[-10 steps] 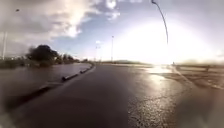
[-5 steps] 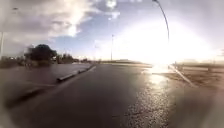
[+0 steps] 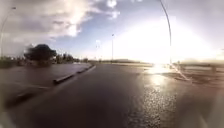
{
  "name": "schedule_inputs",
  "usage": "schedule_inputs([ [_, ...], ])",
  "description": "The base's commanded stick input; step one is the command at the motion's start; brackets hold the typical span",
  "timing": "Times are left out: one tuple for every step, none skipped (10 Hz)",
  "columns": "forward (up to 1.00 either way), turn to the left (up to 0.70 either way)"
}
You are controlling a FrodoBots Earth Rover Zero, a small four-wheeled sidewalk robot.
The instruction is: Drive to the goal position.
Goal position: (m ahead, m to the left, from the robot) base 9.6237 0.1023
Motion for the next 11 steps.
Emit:
schedule_inputs([
  [0.7,-0.14],
  [0.7,-0.14],
  [0.7,-0.14],
  [0.7,-0.14],
  [0.7,-0.14],
  [0.7,-0.14],
  [0.7,-0.14],
  [0.7,-0.14],
  [0.7,-0.14],
  [0.7,-0.14],
  [0.7,-0.1],
])
